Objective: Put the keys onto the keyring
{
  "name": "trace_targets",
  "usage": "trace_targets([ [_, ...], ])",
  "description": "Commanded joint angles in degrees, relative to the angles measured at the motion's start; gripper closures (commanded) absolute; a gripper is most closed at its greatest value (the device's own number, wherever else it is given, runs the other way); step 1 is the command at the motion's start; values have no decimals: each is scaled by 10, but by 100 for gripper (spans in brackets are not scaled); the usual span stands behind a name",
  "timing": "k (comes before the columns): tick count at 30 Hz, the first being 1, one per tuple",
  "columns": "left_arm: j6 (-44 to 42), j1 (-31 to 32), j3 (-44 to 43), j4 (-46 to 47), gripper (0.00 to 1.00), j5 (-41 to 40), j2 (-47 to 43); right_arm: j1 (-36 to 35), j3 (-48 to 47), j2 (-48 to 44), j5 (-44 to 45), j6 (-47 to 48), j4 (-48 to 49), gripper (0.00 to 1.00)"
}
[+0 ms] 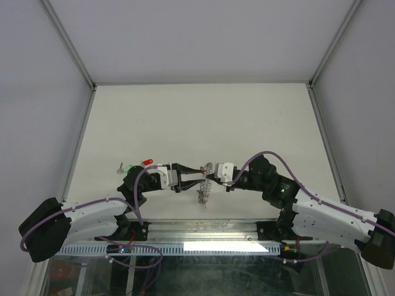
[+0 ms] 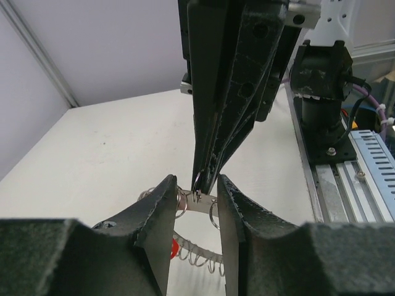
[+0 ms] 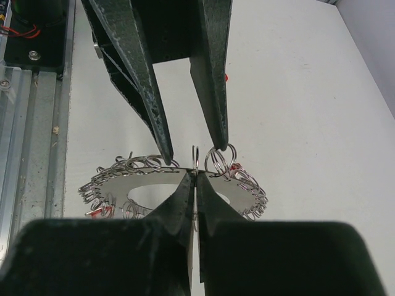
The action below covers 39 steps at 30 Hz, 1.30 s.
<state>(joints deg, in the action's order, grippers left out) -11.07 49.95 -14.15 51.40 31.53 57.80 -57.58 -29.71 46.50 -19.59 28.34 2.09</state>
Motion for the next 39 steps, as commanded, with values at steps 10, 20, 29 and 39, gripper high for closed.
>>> trace_targets([
  [10, 24, 6, -7, -21, 65, -35, -80, -2, -35, -29, -43, 60, 11, 100],
  [20, 33, 6, -1, -29, 62, -47, -73, -2, 4, -44, -82, 151, 83, 100],
  [29, 55, 6, 8, -9, 62, -61, -55, -3, 31, -48, -110, 222, 103, 100],
  [39, 65, 6, 31, 0, 62, -61, -82, -2, 39, -56, -118, 273, 98, 100],
])
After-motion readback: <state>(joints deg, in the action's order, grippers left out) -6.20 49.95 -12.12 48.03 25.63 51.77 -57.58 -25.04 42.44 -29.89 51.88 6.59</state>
